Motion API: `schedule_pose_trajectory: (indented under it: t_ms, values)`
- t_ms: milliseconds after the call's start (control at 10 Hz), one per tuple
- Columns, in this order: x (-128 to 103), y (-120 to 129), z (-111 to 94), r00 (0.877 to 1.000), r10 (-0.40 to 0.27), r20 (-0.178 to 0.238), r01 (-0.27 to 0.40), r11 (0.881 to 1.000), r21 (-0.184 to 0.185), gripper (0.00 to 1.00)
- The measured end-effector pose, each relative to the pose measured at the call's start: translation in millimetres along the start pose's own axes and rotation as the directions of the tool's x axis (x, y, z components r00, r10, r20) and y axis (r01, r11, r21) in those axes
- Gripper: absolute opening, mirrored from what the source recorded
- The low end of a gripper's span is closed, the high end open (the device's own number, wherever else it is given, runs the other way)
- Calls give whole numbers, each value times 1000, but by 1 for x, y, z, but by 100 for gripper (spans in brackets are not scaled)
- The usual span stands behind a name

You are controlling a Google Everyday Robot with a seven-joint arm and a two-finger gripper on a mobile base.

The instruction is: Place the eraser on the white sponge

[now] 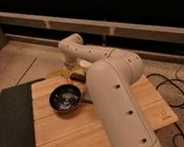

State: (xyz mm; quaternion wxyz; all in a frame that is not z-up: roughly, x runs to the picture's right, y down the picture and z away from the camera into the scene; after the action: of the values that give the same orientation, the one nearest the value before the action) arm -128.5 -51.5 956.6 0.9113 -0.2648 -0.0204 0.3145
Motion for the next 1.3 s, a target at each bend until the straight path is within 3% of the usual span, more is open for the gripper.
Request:
schedule_pose_trajectory:
  t_ms: [200,300,500,1000,1300]
  values:
    - [5,1,10,1000,13,-12,-13,999,-33,65]
    - [12,4,20,999,27,-33,-29,997,-67,65]
    - [22,4,32,997,42,-70,-48,994,-98,65]
    - [44,-23,29,986,84,-142,-96,992,-83,65]
    - [49,-24,37,982,84,-169,-102,990,-99,65]
